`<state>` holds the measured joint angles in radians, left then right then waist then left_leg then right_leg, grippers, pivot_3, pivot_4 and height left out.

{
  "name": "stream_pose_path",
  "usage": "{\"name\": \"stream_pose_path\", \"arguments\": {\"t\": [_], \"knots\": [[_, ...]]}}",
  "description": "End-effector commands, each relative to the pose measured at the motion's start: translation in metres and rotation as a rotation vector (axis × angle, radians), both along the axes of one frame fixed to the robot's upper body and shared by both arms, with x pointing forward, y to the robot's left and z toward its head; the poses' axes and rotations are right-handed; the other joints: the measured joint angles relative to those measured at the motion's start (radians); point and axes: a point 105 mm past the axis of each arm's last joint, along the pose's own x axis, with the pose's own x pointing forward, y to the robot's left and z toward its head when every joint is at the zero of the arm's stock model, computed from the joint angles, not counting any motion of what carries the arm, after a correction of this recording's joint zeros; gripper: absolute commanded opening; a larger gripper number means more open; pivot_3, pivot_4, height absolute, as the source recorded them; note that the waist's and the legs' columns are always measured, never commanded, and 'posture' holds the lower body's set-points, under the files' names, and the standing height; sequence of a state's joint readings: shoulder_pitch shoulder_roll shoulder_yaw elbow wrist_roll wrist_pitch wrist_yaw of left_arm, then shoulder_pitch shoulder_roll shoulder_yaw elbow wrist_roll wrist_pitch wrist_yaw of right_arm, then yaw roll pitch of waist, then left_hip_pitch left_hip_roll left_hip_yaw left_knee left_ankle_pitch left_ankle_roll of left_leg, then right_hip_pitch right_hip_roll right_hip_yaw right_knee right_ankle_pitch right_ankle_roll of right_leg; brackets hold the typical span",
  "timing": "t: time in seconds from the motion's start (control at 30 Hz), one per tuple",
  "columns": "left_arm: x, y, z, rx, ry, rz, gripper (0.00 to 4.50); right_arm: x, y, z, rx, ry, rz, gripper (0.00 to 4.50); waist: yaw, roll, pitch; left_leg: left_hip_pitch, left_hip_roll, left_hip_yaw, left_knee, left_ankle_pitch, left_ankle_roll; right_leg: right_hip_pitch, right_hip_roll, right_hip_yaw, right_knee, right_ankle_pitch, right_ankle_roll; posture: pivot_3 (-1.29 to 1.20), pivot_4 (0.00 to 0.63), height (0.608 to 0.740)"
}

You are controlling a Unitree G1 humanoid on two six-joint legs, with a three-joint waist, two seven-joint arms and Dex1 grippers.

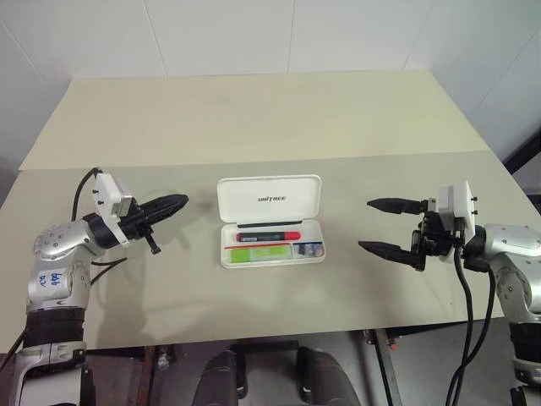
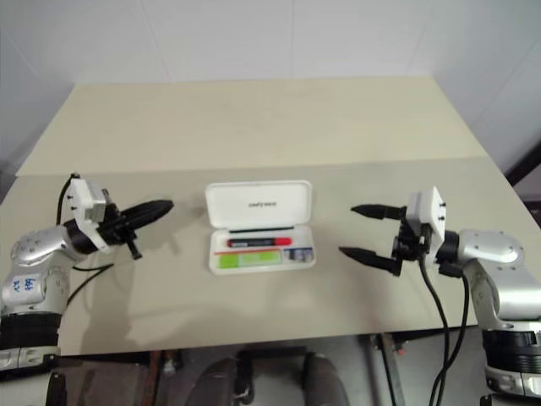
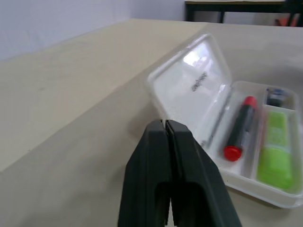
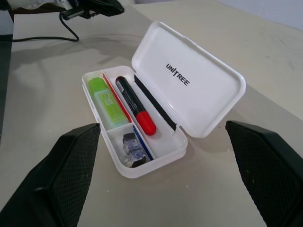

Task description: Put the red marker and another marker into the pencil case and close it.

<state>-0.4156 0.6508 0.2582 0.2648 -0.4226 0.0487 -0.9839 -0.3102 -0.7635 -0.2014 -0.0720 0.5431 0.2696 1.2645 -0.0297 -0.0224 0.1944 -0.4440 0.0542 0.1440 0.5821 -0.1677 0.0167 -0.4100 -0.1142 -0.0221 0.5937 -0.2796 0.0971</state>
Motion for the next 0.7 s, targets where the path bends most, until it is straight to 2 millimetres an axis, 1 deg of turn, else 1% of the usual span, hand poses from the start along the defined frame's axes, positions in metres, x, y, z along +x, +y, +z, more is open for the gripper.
{"name": "stream_pose_path", "arguments": {"t": [0.03,0.13,0.27,0.37,0.43,0.47,0.57,0.6,0.63,0.7], "knots": [[0.014,0.003,0.008,0.005,-0.056,0.093,0.01,0.002,-0.001,0.011,0.011,-0.021,-0.004,4.5,0.0,0.0,0.0,0.0,0.0,0.0,0.001,0.0,0.0,0.0,0.0,0.0,0.0,0.0,0.0,0.0,0.15,0.74],[0.025,-0.003,0.006,0.005,-0.065,0.127,0.01,0.002,-0.001,0.01,0.004,-0.018,-0.007,4.5,0.001,0.0,0.0,0.0,0.0,0.0,0.001,0.0,0.0,0.0,0.0,0.0,0.0,0.0,0.001,0.0,0.15,0.74],[0.04,-0.016,0.002,0.013,-0.053,0.146,0.01,0.003,0.001,0.01,-0.016,-0.064,-0.014,4.5,0.003,0.0,0.0,0.0,-0.001,0.0,0.001,0.0,0.001,0.0,0.0,0.0,0.0,0.001,0.001,0.0,0.15,0.74],[0.051,-0.027,0.0,0.019,-0.038,0.132,0.01,0.003,0.004,0.01,-0.02,-0.075,-0.011,4.5,0.003,0.0,0.0,-0.001,-0.001,0.0,0.003,-0.001,0.001,0.0,0.002,0.0,0.0,0.003,0.006,0.0,0.15,0.74],[0.055,-0.03,0.0,0.018,-0.03,0.126,0.01,0.003,0.005,0.01,-0.02,-0.08,-0.011,4.5,0.003,-0.001,0.0,-0.001,-0.001,0.0,0.003,-0.001,0.001,0.001,0.002,-0.001,0.001,0.004,0.006,0.0,0.15,0.74],[0.058,-0.035,-0.002,0.02,-0.011,0.11,0.01,0.003,0.006,0.011,-0.02,-0.085,-0.01,4.5,0.003,-0.001,0.0,-0.001,-0.001,0.0,0.004,-0.001,0.001,0.001,0.002,-0.001,0.001,0.004,0.006,0.0,0.15,0.74],[0.063,-0.051,-0.001,0.025,0.003,0.049,0.01,0.003,0.009,0.013,-0.017,-0.1,-0.009,4.5,0.001,-0.001,0.0,-0.001,-0.002,0.001,0.005,-0.002,0.003,0.001,0.002,-0.001,0.001,0.004,0.008,0.0,0.15,0.74],[0.062,-0.057,0.001,0.02,-0.003,0.016,0.01,0.002,0.01,0.013,-0.016,-0.102,-0.007,4.5,0.002,-0.001,0.0,-0.001,-0.002,0.001,0.006,-0.002,0.003,0.001,0.003,-0.002,0.001,0.005,0.009,0.0,0.15,0.74],[0.062,-0.062,0.003,0.016,-0.006,-0.009,0.01,0.002,0.011,0.013,-0.015,-0.103,-0.007,4.5,0.002,-0.001,0.0,-0.001,-0.002,0.001,0.006,-0.002,0.004,0.001,0.003,-0.002,0.001,0.008,0.014,0.0,0.15,0.74],[0.059,-0.068,0.005,0.003,-0.008,-0.057,0.01,0.001,0.012,0.013,-0.015,-0.104,-0.007,4.5,0.001,-0.001,0.0,-0.001,-0.002,0.002,0.007,-0.003,0.005,0.001,0.002,-0.003,0.001,0.009,0.016,0.0,0.15,0.74]]}}
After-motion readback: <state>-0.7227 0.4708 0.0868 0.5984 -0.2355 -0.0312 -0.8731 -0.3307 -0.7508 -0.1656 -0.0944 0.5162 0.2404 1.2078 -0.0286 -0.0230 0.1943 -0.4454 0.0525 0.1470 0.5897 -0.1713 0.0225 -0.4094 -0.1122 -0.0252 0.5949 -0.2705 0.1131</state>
